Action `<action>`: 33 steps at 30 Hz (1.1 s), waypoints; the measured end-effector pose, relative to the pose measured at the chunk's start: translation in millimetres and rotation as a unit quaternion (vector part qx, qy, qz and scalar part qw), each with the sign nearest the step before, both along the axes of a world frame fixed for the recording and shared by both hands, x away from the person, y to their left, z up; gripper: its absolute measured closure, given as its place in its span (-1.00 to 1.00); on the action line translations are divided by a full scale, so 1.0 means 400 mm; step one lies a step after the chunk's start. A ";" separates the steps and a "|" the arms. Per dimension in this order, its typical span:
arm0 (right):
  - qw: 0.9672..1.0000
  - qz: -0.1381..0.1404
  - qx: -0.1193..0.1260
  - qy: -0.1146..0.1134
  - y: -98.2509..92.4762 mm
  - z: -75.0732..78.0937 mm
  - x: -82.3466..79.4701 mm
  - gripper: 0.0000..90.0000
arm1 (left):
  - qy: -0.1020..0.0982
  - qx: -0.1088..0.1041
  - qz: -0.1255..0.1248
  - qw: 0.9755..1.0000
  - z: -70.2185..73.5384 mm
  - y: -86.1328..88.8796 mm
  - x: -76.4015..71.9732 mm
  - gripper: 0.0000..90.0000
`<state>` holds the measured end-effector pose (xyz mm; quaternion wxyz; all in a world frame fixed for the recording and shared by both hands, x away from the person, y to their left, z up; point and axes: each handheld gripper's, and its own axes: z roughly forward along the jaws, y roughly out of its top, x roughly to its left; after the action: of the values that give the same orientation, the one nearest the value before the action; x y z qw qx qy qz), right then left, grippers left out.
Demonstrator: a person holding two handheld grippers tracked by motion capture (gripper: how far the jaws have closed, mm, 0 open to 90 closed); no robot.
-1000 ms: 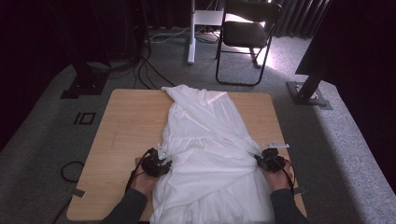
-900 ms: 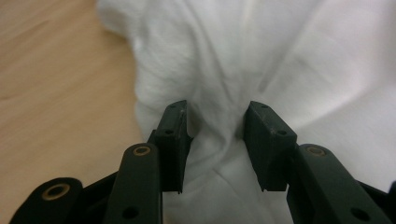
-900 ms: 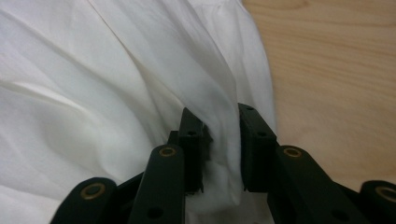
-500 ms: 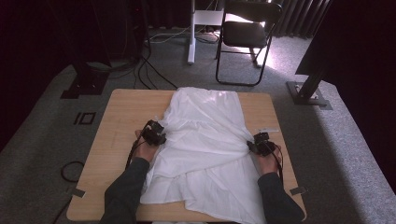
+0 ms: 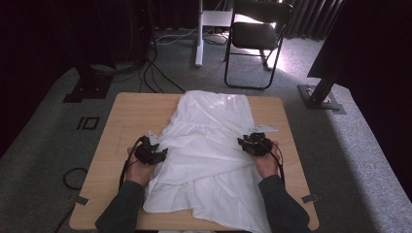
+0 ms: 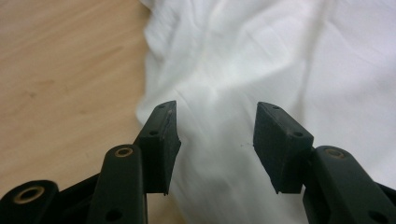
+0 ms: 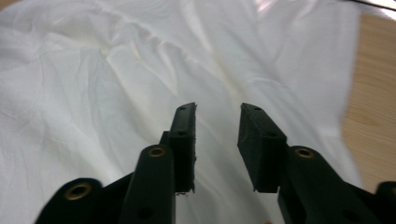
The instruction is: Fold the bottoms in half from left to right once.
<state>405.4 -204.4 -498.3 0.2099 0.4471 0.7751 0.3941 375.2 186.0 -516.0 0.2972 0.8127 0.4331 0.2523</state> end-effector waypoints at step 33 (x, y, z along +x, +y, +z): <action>0.996 -0.048 0.029 0.067 -0.327 -0.103 -0.313 0.34 | 0.034 -0.083 -0.089 0.992 -0.041 0.007 -0.251 0.07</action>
<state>280.0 -335.3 -539.4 0.1633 0.5151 0.7531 0.3753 274.8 188.6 -532.2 0.3697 0.8287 0.3887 0.1600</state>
